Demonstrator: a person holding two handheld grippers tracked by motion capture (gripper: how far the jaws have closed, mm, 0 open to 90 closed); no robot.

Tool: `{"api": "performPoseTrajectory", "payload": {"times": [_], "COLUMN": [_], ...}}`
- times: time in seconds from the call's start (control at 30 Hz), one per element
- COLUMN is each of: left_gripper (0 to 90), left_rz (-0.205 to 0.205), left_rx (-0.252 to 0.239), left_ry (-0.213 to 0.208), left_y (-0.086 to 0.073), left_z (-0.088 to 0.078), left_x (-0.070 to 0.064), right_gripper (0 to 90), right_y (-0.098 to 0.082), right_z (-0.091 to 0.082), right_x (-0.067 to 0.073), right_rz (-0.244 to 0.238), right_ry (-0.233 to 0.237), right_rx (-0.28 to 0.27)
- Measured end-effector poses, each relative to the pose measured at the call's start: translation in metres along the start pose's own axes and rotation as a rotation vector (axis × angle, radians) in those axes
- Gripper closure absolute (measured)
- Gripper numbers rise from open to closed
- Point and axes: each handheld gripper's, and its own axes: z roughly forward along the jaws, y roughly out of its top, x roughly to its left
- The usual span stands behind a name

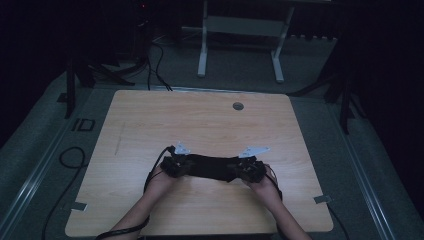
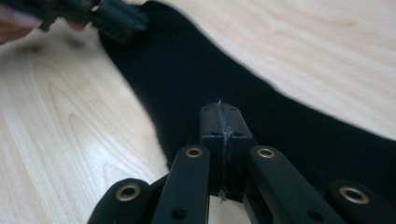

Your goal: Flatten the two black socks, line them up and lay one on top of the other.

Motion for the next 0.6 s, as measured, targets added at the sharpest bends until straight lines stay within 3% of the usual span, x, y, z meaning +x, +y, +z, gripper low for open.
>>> {"api": "performPoseTrajectory", "payload": {"times": [0.17,0.23,0.3,0.4,0.6], "left_gripper": [82.4,83.4,83.8,83.8,82.3], "left_rz": [0.005,-0.006,-0.009,-0.015,-0.018], "left_rx": [0.003,0.006,0.003,-0.006,-0.016], "left_ry": [0.009,0.015,0.01,-0.003,0.001], "left_y": [-0.001,-0.002,-0.002,-0.004,-0.003], "left_z": [0.0,-0.001,-0.002,-0.002,0.0], "left_x": [0.0,0.001,0.002,0.002,0.002], "right_gripper": [89.3,89.3,89.3,89.2,87.6], "right_y": [-0.012,-0.017,-0.018,-0.021,-0.019], "right_z": [0.014,0.013,0.011,0.008,0.009], "right_x": [0.006,0.004,0.001,-0.007,-0.007], "right_rz": [-0.015,-0.008,-0.017,0.023,0.007], "right_ry": [0.014,0.024,-0.011,0.014,-0.004], "right_rx": [0.044,0.029,0.045,0.034,0.037]}}
